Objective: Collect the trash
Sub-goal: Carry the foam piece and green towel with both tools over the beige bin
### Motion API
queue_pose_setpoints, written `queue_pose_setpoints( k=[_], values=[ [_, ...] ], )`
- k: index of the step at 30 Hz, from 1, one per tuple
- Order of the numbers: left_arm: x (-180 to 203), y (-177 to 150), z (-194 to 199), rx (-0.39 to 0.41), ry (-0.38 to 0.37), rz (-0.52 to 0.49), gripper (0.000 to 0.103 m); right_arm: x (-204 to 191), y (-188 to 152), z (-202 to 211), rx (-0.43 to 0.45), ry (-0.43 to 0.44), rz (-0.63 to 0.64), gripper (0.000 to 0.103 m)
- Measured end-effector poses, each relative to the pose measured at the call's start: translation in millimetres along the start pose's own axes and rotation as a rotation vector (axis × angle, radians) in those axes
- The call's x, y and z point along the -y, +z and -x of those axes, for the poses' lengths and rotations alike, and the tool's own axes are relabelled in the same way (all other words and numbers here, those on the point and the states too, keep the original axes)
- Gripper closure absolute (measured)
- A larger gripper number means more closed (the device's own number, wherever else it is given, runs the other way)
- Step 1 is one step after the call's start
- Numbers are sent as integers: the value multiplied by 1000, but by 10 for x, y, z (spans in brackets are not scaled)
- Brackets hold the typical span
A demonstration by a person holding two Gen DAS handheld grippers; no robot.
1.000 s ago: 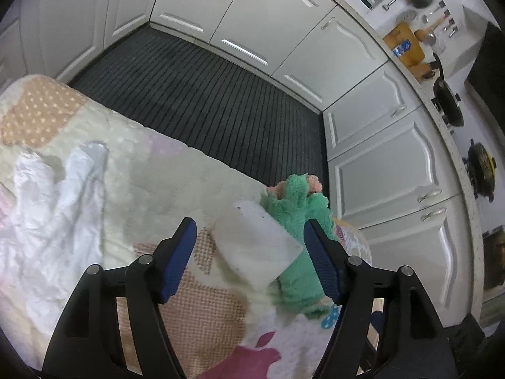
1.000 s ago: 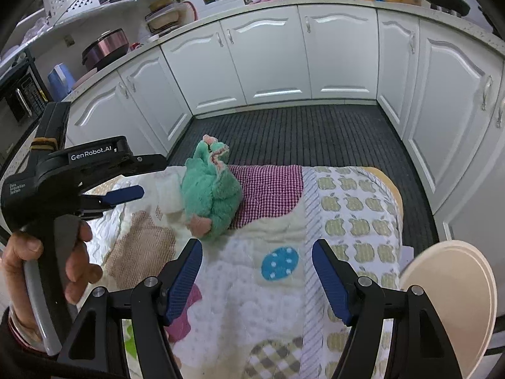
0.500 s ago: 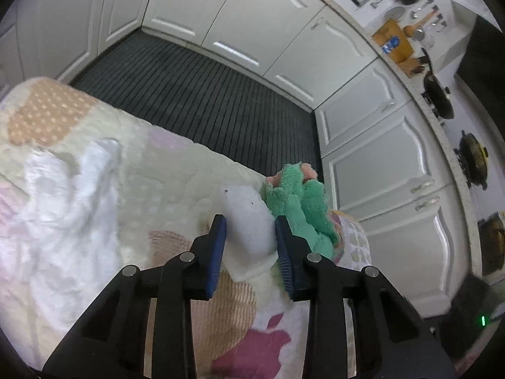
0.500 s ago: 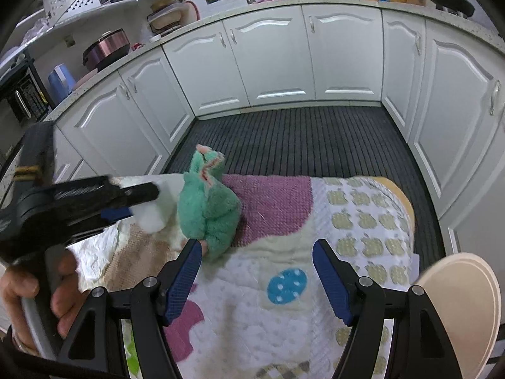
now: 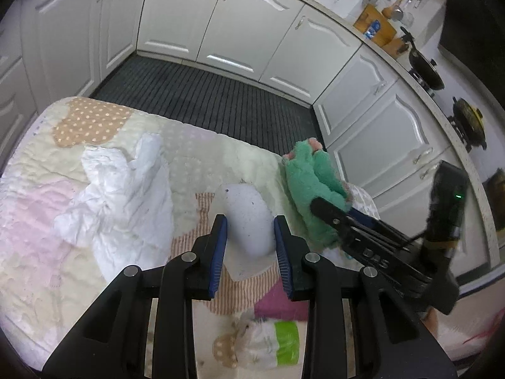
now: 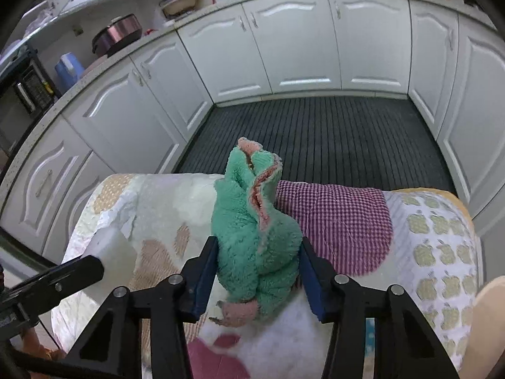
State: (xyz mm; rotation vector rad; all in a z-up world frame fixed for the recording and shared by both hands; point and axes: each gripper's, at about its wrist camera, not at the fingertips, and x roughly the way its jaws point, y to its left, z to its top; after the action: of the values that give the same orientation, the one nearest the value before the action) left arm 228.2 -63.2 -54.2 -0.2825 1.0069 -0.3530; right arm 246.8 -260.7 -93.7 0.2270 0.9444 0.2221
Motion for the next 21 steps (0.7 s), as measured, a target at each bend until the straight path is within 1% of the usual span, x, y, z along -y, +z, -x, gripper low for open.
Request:
queue_pose_setpoints(
  k=[5, 8, 11, 13, 16, 21],
  values=[
    [101, -197, 95, 4, -8, -44, 75, 15, -265, 524, 63, -9, 8, 56],
    [184, -326, 161, 16, 1, -74, 75, 66, -461, 814, 95, -17, -14, 56],
    [279, -447, 220, 8, -20, -90, 75, 92, -644, 1038, 118, -42, -16, 56],
    [387, -530, 271, 7, -31, -107, 75, 132, -786, 1198, 138, -65, -23, 56],
    [564, -645, 343, 15, -39, -146, 75, 221, -940, 1387, 160, -71, -56, 56],
    [870, -832, 412, 20, -58, -204, 75, 422, -1196, 1692, 190, -108, -112, 56]
  ],
)
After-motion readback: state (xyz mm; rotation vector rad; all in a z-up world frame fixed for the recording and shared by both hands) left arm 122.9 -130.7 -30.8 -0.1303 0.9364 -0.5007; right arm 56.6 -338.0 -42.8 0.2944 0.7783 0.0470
